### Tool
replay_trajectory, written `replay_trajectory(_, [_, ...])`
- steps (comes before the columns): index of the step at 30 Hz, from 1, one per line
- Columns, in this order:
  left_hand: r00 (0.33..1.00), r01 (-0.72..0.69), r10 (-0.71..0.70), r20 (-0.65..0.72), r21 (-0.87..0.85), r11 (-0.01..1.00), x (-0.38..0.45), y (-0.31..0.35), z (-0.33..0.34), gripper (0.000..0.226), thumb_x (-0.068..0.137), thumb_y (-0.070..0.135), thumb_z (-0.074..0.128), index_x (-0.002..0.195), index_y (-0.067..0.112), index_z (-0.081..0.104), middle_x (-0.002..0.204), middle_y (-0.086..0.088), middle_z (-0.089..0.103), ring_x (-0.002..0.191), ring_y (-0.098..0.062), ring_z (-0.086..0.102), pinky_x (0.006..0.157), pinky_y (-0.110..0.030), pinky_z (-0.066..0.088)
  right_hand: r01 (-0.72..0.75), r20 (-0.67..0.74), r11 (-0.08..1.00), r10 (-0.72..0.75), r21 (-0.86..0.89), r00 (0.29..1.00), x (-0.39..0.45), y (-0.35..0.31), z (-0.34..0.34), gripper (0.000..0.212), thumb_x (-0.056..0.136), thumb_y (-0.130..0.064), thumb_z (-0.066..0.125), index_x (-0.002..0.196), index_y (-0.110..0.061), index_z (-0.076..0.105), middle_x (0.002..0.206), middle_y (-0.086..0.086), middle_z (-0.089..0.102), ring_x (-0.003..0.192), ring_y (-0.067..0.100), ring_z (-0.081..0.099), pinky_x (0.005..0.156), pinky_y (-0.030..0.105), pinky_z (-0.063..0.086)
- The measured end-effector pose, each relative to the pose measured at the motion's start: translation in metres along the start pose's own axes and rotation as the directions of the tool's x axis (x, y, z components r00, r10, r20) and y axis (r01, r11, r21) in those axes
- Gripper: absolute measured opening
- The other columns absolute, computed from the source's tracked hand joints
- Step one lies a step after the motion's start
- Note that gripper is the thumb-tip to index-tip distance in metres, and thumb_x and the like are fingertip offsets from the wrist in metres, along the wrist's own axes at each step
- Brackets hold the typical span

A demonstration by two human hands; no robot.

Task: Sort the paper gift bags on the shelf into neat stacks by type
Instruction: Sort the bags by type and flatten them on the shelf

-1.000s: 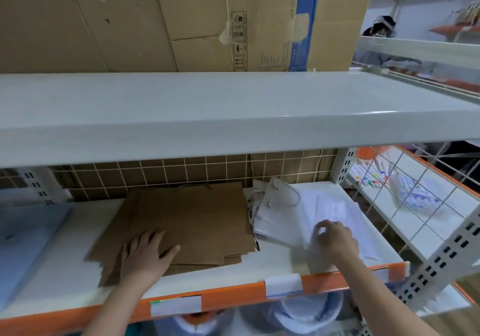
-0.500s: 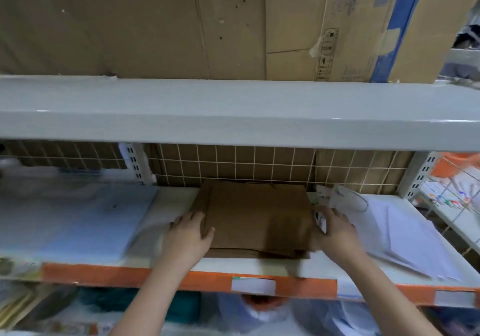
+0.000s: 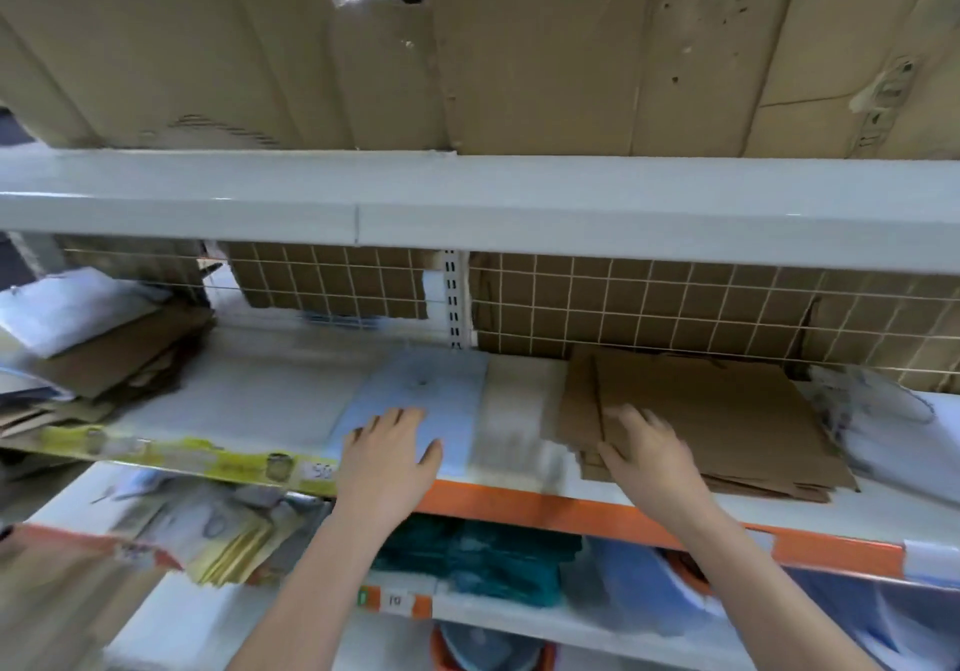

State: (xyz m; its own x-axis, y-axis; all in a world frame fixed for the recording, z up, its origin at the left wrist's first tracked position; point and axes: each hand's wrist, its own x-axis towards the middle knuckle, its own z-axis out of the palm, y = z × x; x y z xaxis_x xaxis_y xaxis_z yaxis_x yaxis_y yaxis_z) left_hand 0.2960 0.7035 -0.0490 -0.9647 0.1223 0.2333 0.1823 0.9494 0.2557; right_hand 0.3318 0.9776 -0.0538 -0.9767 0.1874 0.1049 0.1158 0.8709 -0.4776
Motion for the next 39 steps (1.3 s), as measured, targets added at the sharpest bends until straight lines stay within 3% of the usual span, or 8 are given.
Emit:
replay_trajectory(3, [0.999,0.031,-0.031,-0.033,0.017,0.999,-0.01,-0.049,-0.013,0.043,0.092,0.043,0.048,0.13,0.024,0.054,0.127,0.001,0.059,0.117,-0.023,0.055,0.096,-0.038,0.038,0.042,0.012,0.999,-0.041,-0.006,0.999,-0.006,-0.043,0.023,0.041,0.094,-0.03,0.051,0.134,-0.023,0.045,0.128,0.002,0.052,0.119,0.024,0.047,0.095,0.04,0.041])
replay_trajectory(6, [0.994,0.043,-0.04,-0.1,0.028,0.999,-0.02,-0.093,-0.021,0.037,0.075,0.039,0.056,0.103,0.018,0.069,0.093,-0.004,0.07,0.084,-0.03,0.068,0.073,-0.041,0.051,0.073,0.035,0.997,-0.073,-0.001,0.997,-0.01,-0.082,0.044,0.043,0.095,-0.03,0.05,0.137,-0.025,0.041,0.136,-0.002,0.048,0.126,0.02,0.044,0.102,0.039,0.039])
replay_trajectory(9, [0.988,0.098,-0.09,-0.127,0.058,0.994,-0.029,-0.132,-0.032,0.034,0.068,0.038,0.057,0.093,0.018,0.07,0.083,-0.003,0.069,0.074,-0.029,0.068,0.065,-0.039,0.052,0.104,0.075,0.995,-0.103,-0.008,0.992,-0.008,-0.121,0.065,0.046,0.096,-0.03,0.05,0.14,-0.027,0.038,0.143,-0.004,0.044,0.132,0.02,0.04,0.106,0.037,0.035])
replay_trajectory(16, [0.965,0.23,-0.229,-0.131,-0.005,0.973,-0.025,-0.206,-0.045,0.032,0.083,0.035,0.065,0.112,0.021,0.064,0.105,-0.003,0.067,0.101,-0.029,0.063,0.083,-0.043,0.045,0.183,0.164,0.983,-0.178,-0.019,0.97,0.015,-0.186,0.111,0.045,0.096,-0.031,0.048,0.14,-0.027,0.038,0.147,-0.005,0.04,0.134,0.019,0.038,0.109,0.035,0.032])
replay_trajectory(19, [0.959,0.253,-0.252,-0.132,-0.009,0.967,-0.013,-0.237,-0.044,0.035,0.088,0.039,0.058,0.119,0.024,0.059,0.114,-0.001,0.064,0.11,-0.027,0.059,0.088,-0.041,0.041,0.184,0.192,0.983,-0.18,-0.004,0.965,0.032,-0.21,0.133,0.045,0.096,-0.031,0.048,0.141,-0.027,0.038,0.147,-0.003,0.039,0.134,0.021,0.037,0.11,0.035,0.032])
replay_trajectory(28, [0.945,0.302,-0.296,-0.142,0.023,0.953,0.043,-0.331,-0.055,0.041,0.094,0.043,0.047,0.131,0.025,0.051,0.125,0.002,0.057,0.12,-0.021,0.051,0.095,-0.036,0.037,0.224,0.245,0.975,-0.215,-0.007,0.945,0.094,-0.284,0.197,0.042,0.098,-0.032,0.045,0.139,-0.027,0.037,0.142,-0.001,0.041,0.131,0.021,0.039,0.106,0.035,0.033])
replay_trajectory(35, [0.921,0.37,-0.363,-0.139,0.025,0.929,0.078,-0.397,-0.073,0.036,0.093,0.044,0.047,0.124,0.027,0.052,0.118,0.003,0.057,0.116,-0.022,0.052,0.09,-0.036,0.037,0.267,0.294,0.963,-0.245,-0.036,0.924,0.136,-0.343,0.231,0.041,0.098,-0.034,0.043,0.138,-0.027,0.038,0.145,-0.002,0.039,0.134,0.02,0.037,0.106,0.033,0.031])
replay_trajectory(39, [0.918,0.389,-0.38,-0.114,0.067,0.919,0.099,-0.435,-0.083,0.029,0.092,0.046,0.046,0.106,0.021,0.05,0.106,-0.002,0.056,0.112,-0.026,0.052,0.086,-0.038,0.036,0.283,0.282,0.959,-0.262,-0.035,0.923,0.147,-0.37,0.248,0.039,0.098,-0.033,0.043,0.136,-0.027,0.04,0.141,-0.004,0.043,0.131,0.019,0.04,0.103,0.031,0.033])
